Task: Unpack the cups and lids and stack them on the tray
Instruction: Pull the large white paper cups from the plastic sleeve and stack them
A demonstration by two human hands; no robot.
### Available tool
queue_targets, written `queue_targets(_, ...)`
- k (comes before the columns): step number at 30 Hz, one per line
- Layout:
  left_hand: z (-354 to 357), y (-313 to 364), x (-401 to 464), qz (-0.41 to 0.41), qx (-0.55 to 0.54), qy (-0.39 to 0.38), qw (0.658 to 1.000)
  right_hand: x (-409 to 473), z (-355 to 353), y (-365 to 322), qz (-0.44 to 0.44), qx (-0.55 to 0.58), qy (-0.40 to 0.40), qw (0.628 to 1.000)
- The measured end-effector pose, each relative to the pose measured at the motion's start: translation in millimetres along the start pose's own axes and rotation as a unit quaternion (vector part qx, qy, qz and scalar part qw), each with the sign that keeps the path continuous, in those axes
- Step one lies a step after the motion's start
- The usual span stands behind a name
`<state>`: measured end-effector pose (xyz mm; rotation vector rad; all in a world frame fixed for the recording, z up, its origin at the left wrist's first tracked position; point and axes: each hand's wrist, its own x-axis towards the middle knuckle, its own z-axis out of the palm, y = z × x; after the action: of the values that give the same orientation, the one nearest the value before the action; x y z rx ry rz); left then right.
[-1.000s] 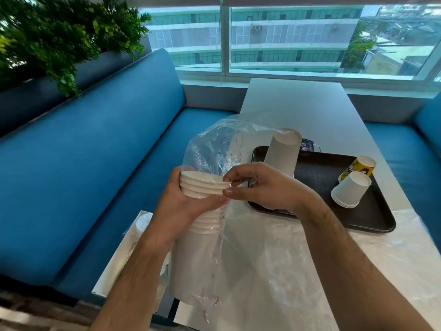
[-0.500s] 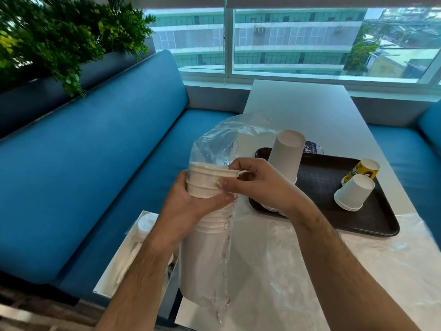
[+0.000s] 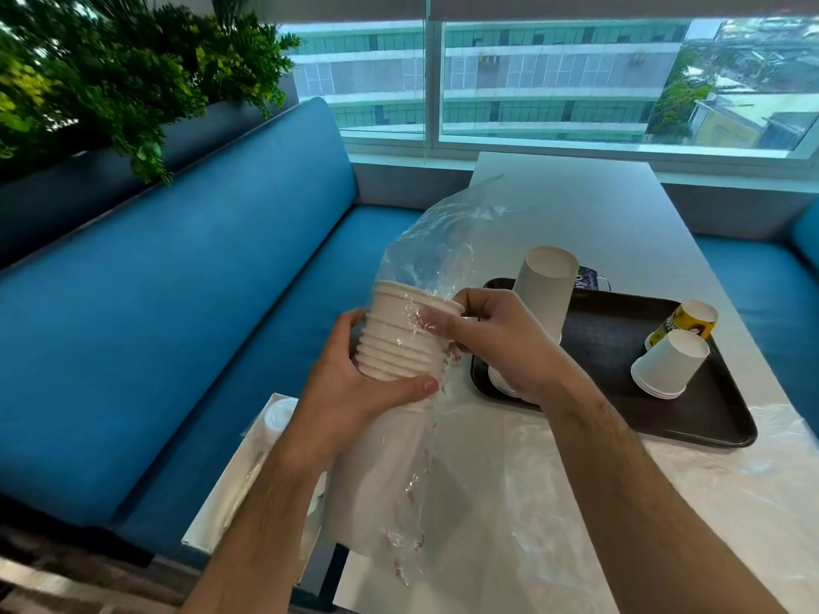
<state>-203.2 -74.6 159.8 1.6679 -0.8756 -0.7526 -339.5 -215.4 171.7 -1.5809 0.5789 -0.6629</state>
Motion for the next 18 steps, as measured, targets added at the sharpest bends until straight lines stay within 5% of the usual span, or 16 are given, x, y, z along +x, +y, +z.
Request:
queue_targets(8,3,-2,-2,0.031,0.015,0.006,0.999,0,-4,-3,0.024,0.002,-0.049,0.999)
queue_targets(18,5,0,-1,0.036,0.01,0.0,0.999,4,-10,-14,0.004,0.055,0.004,0.998)
